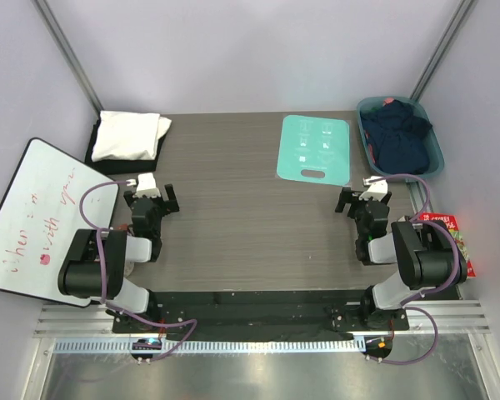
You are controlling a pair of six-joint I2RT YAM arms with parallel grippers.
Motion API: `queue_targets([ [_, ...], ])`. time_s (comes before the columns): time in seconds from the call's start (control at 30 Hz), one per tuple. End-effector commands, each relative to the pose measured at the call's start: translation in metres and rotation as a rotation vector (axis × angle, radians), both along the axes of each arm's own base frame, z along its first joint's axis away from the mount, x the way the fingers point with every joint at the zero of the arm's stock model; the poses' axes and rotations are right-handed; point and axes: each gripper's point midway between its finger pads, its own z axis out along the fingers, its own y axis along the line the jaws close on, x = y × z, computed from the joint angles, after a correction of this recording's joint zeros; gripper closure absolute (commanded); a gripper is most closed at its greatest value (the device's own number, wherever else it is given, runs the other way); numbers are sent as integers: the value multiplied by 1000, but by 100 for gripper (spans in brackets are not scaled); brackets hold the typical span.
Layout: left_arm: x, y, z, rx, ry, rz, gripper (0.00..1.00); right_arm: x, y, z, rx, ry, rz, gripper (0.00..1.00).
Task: Fold and stack the t-shirts
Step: Grab crumpled tshirt from bin with the right arm
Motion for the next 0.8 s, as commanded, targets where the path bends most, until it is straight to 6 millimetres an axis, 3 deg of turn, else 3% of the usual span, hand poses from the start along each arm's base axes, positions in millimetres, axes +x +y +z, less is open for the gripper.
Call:
queue_targets([
  [0.0,7,2,19,-8,-72,22,0,10,-3,22,9,-81,-23,0],
  [0.17,7,2,19,-10,-74,22,0,10,-4,22,9,-81,-25,0],
  [0.33,10,-31,28,27,-19,-196,0,8,-3,44,9,-106,-18,0],
  [0.37,18,-34,44,29,-28,-212,0,7,-2,49,10,-106,-11,0],
  [0.4,12,-40,47,24,25,-255,0,7,1,51,10,-80,8,0],
  [0.43,13,-49,56,63,31,-327,0,7,4,72,-2,-122,28,0],
  [0.47,24,-53,89,87,-18,-358,0,8,9,84,-13,-140,62,0],
  [0.5,19,-55,95,100,29,-383,0,10,14,87,-96,-99,129,0],
  [0.53,29,-57,133,128,-22,-395,0,11,19,99,-130,-81,170,0],
  [0.57,31,-58,146,143,-18,-409,0,13,18,101,-155,-31,181,0],
  [0.6,27,-58,143,138,49,-423,0,21,17,113,-167,40,186,0],
  [0.63,37,-60,171,142,20,-430,0,25,4,109,-180,115,116,0],
  [0.67,40,-62,180,164,24,-452,0,40,-5,146,-187,91,66,0],
  [0.7,38,-66,175,179,78,-496,0,33,-9,126,-191,239,63,1],
  [0.73,48,-70,192,208,67,-533,0,36,-14,131,-238,288,64,0],
  [0.77,51,-73,195,212,86,-557,0,58,-16,153,-264,300,65,0],
])
